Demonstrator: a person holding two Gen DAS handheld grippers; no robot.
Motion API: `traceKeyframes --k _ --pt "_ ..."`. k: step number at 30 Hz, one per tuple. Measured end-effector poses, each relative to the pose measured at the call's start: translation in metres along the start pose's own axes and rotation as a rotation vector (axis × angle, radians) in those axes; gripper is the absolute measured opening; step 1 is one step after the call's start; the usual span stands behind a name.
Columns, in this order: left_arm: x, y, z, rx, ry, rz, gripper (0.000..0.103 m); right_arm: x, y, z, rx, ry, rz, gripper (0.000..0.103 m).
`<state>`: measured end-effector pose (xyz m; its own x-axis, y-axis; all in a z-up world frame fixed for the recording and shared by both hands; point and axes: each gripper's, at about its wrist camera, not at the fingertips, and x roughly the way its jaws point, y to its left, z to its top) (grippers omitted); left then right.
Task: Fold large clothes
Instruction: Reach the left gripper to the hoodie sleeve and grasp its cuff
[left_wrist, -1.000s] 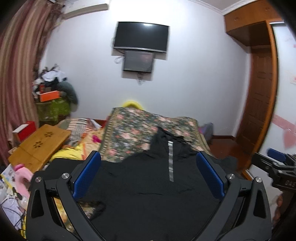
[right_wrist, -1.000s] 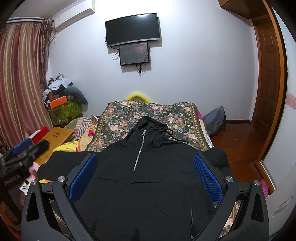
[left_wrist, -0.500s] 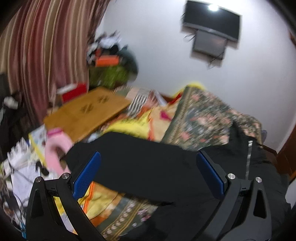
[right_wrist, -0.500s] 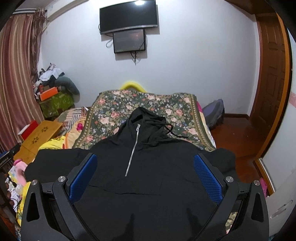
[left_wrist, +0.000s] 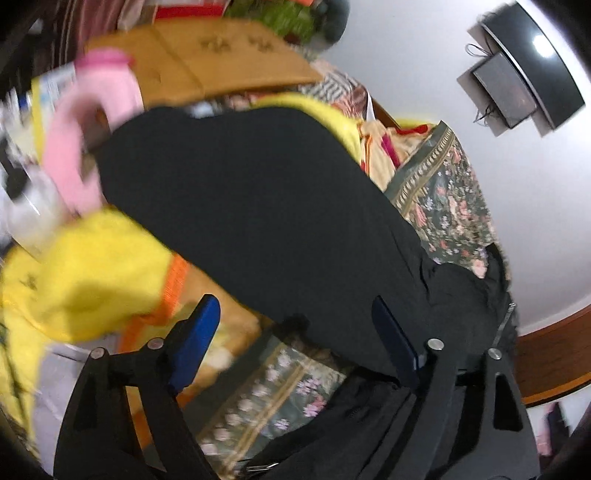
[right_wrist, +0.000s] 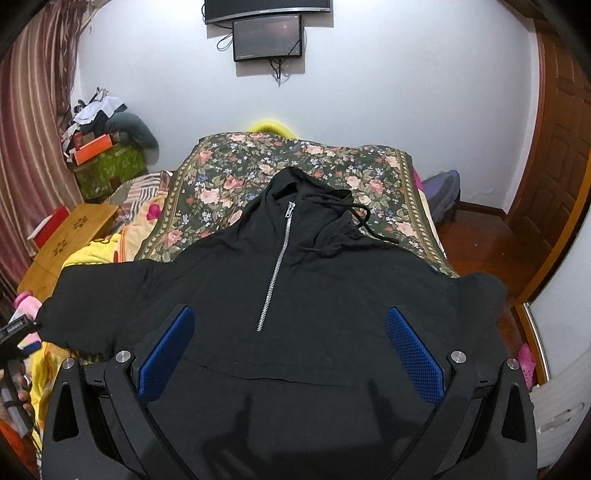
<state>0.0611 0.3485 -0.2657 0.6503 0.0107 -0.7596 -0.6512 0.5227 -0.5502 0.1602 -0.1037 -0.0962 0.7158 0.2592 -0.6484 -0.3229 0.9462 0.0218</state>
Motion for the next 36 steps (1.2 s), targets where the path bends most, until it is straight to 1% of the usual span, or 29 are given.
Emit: traceKeyframes --k 1,2,3,5,6,7,8,9,10,11,14,16,18,19,20,21,22,24,25,26,28,29,31,32,33,35,36 --pt "0.003 0.003 0.0 -0.015 0.014 -0.021 0.077 0.003 0.001 0.002 -0.001 0.001 0.0 0.103" --pt "0.011 0.007 -0.001 -0.045 0.038 -0.062 0.075 0.003 0.0 0.001 -0.002 0.006 -0.001 0.103" --pt "0.016 0.009 -0.001 -0.068 0.054 -0.081 0.075 0.005 0.0 0.002 -0.002 0.008 -0.002 0.103" --pt "0.026 0.015 0.002 -0.102 0.067 -0.102 0.07 0.004 -0.002 0.001 -0.001 0.013 -0.002 0.103" --pt "0.032 0.018 0.004 -0.116 0.072 -0.099 0.067 0.005 -0.001 0.002 0.0 0.012 -0.003 0.103" --pt "0.036 0.02 0.006 -0.124 0.071 -0.094 0.058 0.005 -0.001 0.003 0.001 0.012 -0.004 0.103" --pt "0.038 0.02 0.009 -0.119 0.065 -0.086 0.051 0.004 -0.003 0.003 0.003 0.012 -0.005 0.103" --pt "0.041 0.019 0.012 -0.107 0.057 -0.065 0.048 0.004 -0.003 0.003 0.003 0.013 -0.008 0.103" --pt "0.043 0.017 0.013 -0.096 0.046 -0.037 0.039 0.004 -0.004 0.003 0.004 0.016 -0.011 0.103" --pt "0.045 0.013 0.015 -0.072 0.032 0.002 0.027 0.003 -0.004 0.003 0.003 0.017 -0.014 0.103" --pt "0.042 -0.009 0.018 0.05 -0.022 0.129 0.014 0.0 -0.005 0.006 0.004 0.008 -0.018 0.103" --pt "0.034 -0.033 0.018 0.153 -0.081 0.196 0.009 -0.004 -0.007 0.006 0.007 -0.002 -0.018 0.103" --pt "0.022 -0.061 0.019 0.25 -0.144 0.23 0.007 -0.007 -0.009 0.008 0.009 -0.011 -0.019 0.103" --pt "0.015 -0.075 0.021 0.287 -0.171 0.222 0.006 -0.009 -0.009 0.008 0.01 -0.016 -0.02 0.103" --pt "0.006 -0.088 0.023 0.31 -0.194 0.193 0.005 -0.011 -0.011 0.008 0.01 -0.022 -0.022 0.103" --pt "-0.002 -0.101 0.026 0.322 -0.21 0.146 0.004 -0.012 -0.011 0.008 0.01 -0.027 -0.025 0.103" --pt "-0.01 -0.112 0.031 0.33 -0.214 0.085 0.003 -0.014 -0.012 0.008 0.009 -0.031 -0.029 0.103" --pt "-0.022 -0.135 0.033 0.351 -0.213 -0.015 0.002 -0.018 -0.013 0.008 0.008 -0.041 -0.036 0.103" --pt "-0.028 -0.151 0.03 0.38 -0.216 -0.052 0.002 -0.021 -0.014 0.008 0.01 -0.046 -0.038 0.103" --pt "-0.033 -0.174 0.022 0.432 -0.214 -0.091 0.002 -0.024 -0.016 0.007 0.015 -0.052 -0.036 0.103" --pt "-0.036 -0.2 0.005 0.5 -0.199 -0.14 0.002 -0.029 -0.019 0.005 0.025 -0.06 -0.032 0.103" --pt "-0.033 -0.22 -0.01 0.552 -0.17 -0.178 0.002 -0.031 -0.023 0.004 0.031 -0.065 -0.03 0.103" --pt "-0.025 -0.242 -0.034 0.61 -0.124 -0.209 0.002 -0.033 -0.028 0.001 0.038 -0.066 -0.029 0.103" --pt "-0.015 -0.256 -0.053 0.652 -0.079 -0.215 0.002 -0.033 -0.031 0.0 0.042 -0.066 -0.029 0.103" --pt "-0.007 -0.264 -0.067 0.673 -0.038 -0.218 0.002 -0.034 -0.034 -0.002 0.047 -0.064 -0.03 0.103" --pt "0.015 -0.274 -0.092 0.69 0.06 -0.22 0.002 -0.035 -0.039 -0.005 0.053 -0.062 -0.029 0.103" --pt "0.03 -0.278 -0.107 0.697 0.125 -0.206 0.002 -0.036 -0.042 -0.007 0.056 -0.062 -0.028 0.103"
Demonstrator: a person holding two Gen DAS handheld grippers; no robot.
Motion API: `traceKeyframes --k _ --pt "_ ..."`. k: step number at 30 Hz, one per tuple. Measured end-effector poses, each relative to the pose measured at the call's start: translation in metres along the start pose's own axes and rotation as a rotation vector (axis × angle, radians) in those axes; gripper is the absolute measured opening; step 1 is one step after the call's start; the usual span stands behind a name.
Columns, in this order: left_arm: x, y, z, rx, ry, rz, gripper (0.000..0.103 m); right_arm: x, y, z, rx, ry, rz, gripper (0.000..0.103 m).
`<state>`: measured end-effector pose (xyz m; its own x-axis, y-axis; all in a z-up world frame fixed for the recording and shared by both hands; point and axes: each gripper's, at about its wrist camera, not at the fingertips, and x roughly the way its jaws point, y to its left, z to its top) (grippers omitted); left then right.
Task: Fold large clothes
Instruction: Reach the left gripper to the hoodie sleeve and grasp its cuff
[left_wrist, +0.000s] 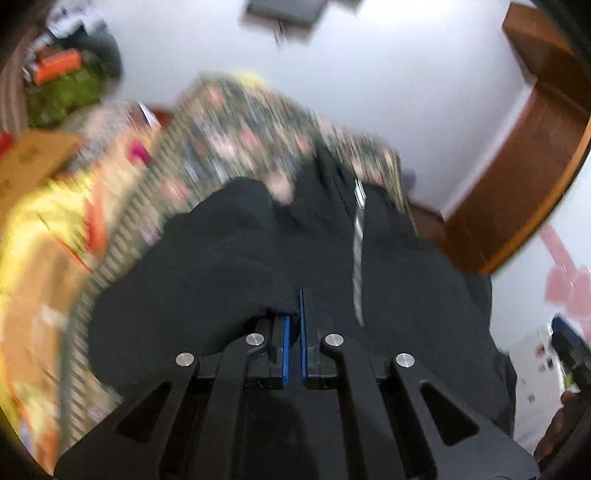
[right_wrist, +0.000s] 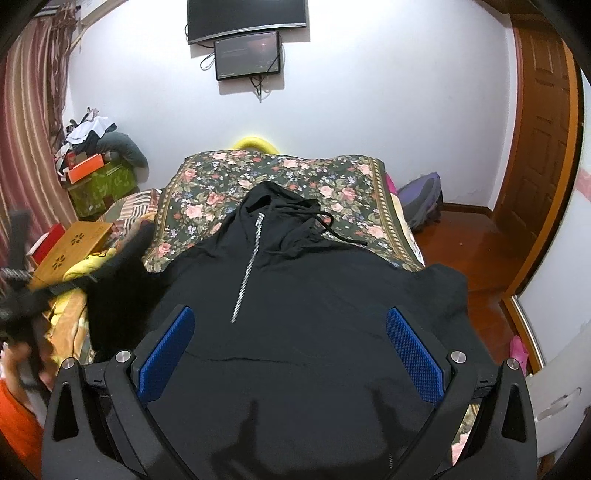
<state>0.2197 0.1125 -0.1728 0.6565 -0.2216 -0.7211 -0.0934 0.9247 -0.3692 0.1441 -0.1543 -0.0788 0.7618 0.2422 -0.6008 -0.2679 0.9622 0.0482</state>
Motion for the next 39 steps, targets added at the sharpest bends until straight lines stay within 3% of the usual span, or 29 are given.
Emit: traceKeyframes --k 3,5,7,9,11,13,18,21,23,28,31,34,39 --pt "0.039 -0.015 -0.024 0.043 0.135 0.056 0.002 -0.004 -0.007 -0.004 -0.005 -0.002 -0.005 0.103" --pt "0.053 -0.021 -0.038 0.08 0.171 0.117 0.004 -0.005 -0.011 -0.007 -0.012 -0.004 -0.017 0.103" --pt "0.051 -0.022 -0.045 0.088 0.163 0.139 0.008 -0.008 -0.014 -0.01 -0.016 -0.005 -0.026 0.103" --pt "0.044 -0.02 -0.047 0.075 0.165 0.119 0.023 -0.008 -0.018 -0.013 -0.011 -0.001 -0.028 0.103" --pt "0.036 -0.013 -0.044 0.029 0.175 0.073 0.045 -0.006 -0.022 -0.014 0.002 0.008 -0.026 0.103" --pt "0.026 -0.013 -0.051 -0.012 0.177 0.066 0.051 -0.006 -0.024 -0.015 0.015 0.008 -0.024 0.103" --pt "-0.01 0.0 -0.049 -0.064 0.121 0.068 0.052 -0.003 -0.023 -0.016 0.025 0.007 -0.026 0.103" --pt "-0.038 0.015 -0.042 -0.08 0.041 0.104 0.067 0.0 -0.02 -0.017 0.016 0.016 -0.032 0.103" --pt "-0.05 0.035 -0.036 -0.129 -0.001 0.111 0.074 0.004 -0.017 -0.017 0.005 0.023 -0.036 0.103" --pt "-0.06 0.093 -0.031 -0.298 -0.049 0.151 0.075 0.013 -0.01 -0.019 -0.008 0.045 -0.038 0.103" --pt "-0.056 0.133 -0.036 -0.457 -0.059 0.107 0.075 0.017 -0.006 -0.019 -0.006 0.051 -0.025 0.103" --pt "-0.05 0.16 -0.045 -0.561 -0.051 0.094 0.075 0.02 0.0 -0.018 -0.02 0.054 -0.022 0.103" --pt "-0.016 0.195 -0.069 -0.694 0.042 0.036 0.075 0.032 0.008 -0.018 -0.049 0.074 -0.027 0.103"
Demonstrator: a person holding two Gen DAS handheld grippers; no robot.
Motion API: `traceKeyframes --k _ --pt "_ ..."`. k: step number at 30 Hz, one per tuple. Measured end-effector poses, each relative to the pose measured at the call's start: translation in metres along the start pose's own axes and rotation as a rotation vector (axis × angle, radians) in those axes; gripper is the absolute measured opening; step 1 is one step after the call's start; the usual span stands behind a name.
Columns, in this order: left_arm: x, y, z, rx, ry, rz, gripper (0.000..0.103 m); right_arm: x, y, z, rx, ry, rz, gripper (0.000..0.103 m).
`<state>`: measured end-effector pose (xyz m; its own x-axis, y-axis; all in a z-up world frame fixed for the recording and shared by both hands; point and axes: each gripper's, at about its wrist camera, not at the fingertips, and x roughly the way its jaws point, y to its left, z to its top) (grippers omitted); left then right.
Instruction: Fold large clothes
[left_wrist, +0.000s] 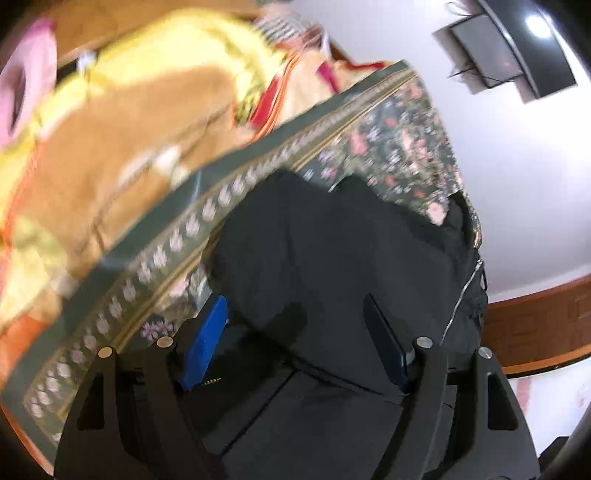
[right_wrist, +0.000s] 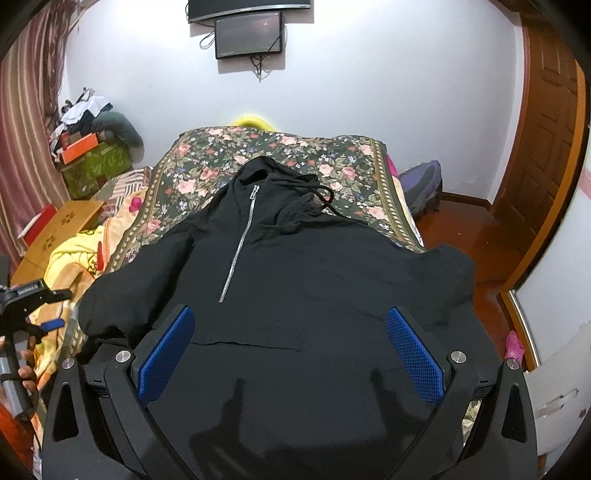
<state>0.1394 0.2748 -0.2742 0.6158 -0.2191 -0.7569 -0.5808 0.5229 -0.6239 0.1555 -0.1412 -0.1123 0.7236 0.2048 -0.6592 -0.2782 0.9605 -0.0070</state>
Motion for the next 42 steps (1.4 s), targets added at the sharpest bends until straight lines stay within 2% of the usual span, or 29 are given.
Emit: traceKeyframes --k 3,7,9,13,16,18,22,27,30,34,37,42 --pt "0.023 0.011 -0.001 -0.051 0.068 -0.032 0.074 0.009 0.002 -0.001 -0.005 0.024 -0.001 0.103" --pt "0.043 0.012 0.005 -0.096 0.095 -0.06 0.072 0.015 0.002 -0.004 -0.01 0.051 -0.002 0.103" --pt "0.047 0.01 0.009 -0.087 0.083 -0.044 0.063 0.016 0.001 -0.005 -0.018 0.057 -0.009 0.103" --pt "0.05 0.0 0.022 -0.029 0.02 0.018 0.015 0.02 -0.006 -0.006 -0.017 0.075 -0.006 0.103" --pt "0.036 -0.022 0.03 0.078 -0.04 0.061 0.008 0.021 -0.014 -0.006 0.011 0.087 0.01 0.103" --pt "0.014 -0.059 0.029 0.215 -0.12 0.091 0.005 0.018 -0.021 -0.006 0.031 0.085 0.011 0.103" --pt "-0.03 -0.132 0.02 0.379 -0.208 -0.008 0.004 0.008 -0.033 -0.005 0.047 0.055 0.0 0.103" --pt "-0.074 -0.229 -0.008 0.546 -0.253 -0.207 0.004 -0.013 -0.053 0.001 0.088 -0.013 0.037 0.103" --pt "-0.083 -0.276 -0.035 0.638 -0.216 -0.297 0.004 -0.026 -0.065 0.003 0.105 -0.052 0.024 0.103" --pt "-0.067 -0.316 -0.084 0.755 -0.145 -0.315 0.004 -0.04 -0.085 0.0 0.121 -0.081 -0.005 0.103" --pt "-0.037 -0.331 -0.122 0.809 -0.057 -0.305 0.004 -0.044 -0.097 -0.003 0.123 -0.08 -0.021 0.103" --pt "0.026 -0.335 -0.179 0.887 0.115 -0.216 0.004 -0.04 -0.112 -0.012 0.118 -0.047 -0.067 0.103"
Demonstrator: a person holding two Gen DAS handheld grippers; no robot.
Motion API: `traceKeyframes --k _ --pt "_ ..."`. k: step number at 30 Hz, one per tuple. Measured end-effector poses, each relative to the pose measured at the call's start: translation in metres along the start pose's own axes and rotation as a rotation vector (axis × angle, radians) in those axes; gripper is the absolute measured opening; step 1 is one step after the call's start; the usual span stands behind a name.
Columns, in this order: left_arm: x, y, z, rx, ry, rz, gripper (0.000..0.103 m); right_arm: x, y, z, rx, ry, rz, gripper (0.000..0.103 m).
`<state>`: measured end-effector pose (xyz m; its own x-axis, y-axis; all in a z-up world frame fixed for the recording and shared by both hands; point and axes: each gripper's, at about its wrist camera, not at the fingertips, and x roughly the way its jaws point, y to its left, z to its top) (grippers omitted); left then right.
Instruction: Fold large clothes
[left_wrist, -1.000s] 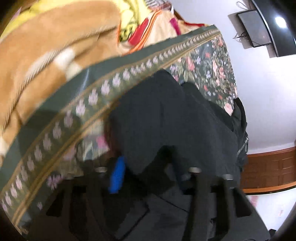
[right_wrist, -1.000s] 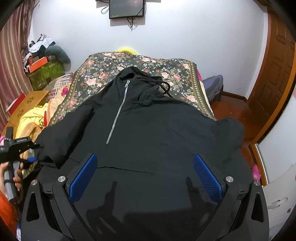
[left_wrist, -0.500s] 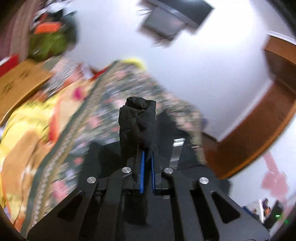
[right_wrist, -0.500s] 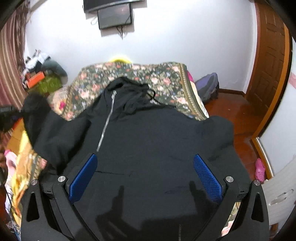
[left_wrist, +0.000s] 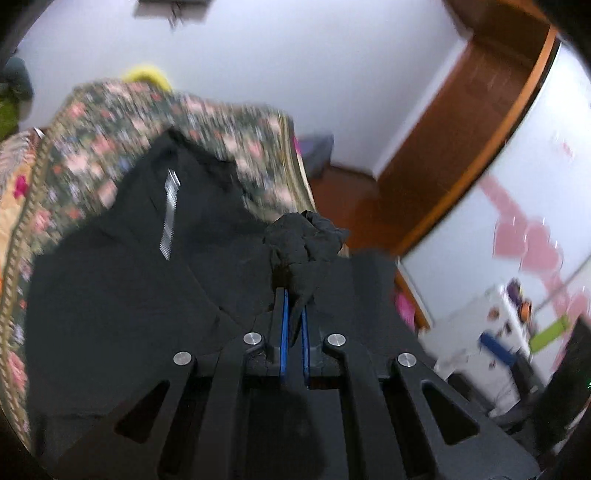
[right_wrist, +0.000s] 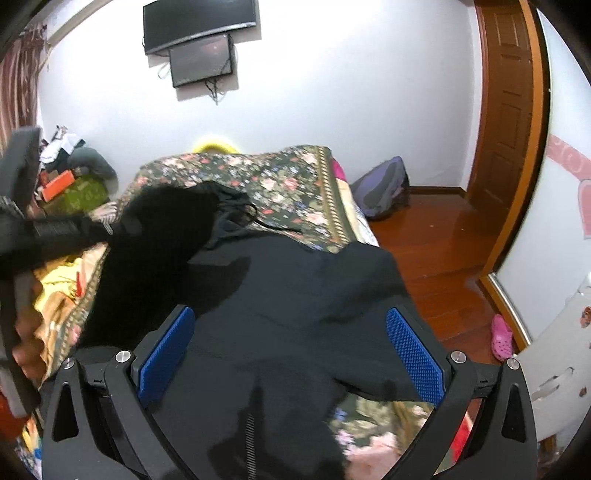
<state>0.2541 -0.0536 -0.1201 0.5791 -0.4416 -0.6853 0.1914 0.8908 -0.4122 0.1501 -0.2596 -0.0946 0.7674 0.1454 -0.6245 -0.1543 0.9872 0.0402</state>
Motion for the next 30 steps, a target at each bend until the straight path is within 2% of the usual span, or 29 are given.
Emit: traceKeyframes --k 3,7,11,16,18,20,24,26,30 --pt "0.028 -0.015 -0.022 0.047 0.09 0.025 0.004 0.004 -0.008 -0.007 -0.001 0.028 -0.023 0.103" --pt "0.051 -0.031 -0.046 0.142 0.172 0.073 0.004 0.01 -0.018 -0.014 0.018 0.066 -0.039 0.103" --pt "0.049 -0.053 -0.061 0.269 0.152 0.148 0.009 0.011 -0.026 -0.02 0.026 0.089 -0.058 0.103" --pt "0.031 -0.058 -0.063 0.274 0.125 0.137 0.015 0.006 -0.035 -0.022 0.048 0.089 -0.079 0.103" --pt "0.022 -0.059 -0.06 0.273 0.098 0.137 0.027 0.002 -0.042 -0.019 0.078 0.078 -0.08 0.103" --pt "0.011 -0.06 -0.054 0.281 0.052 0.159 0.053 -0.001 -0.052 -0.016 0.121 0.069 -0.07 0.103" --pt "-0.018 -0.062 -0.045 0.325 -0.057 0.21 0.061 -0.004 -0.063 -0.012 0.151 0.056 -0.094 0.103" --pt "-0.03 -0.061 -0.041 0.342 -0.1 0.237 0.068 -0.008 -0.072 -0.011 0.162 0.043 -0.141 0.103" --pt "-0.048 -0.049 -0.034 0.345 -0.162 0.27 0.082 -0.011 -0.09 -0.014 0.212 0.05 -0.168 0.103"
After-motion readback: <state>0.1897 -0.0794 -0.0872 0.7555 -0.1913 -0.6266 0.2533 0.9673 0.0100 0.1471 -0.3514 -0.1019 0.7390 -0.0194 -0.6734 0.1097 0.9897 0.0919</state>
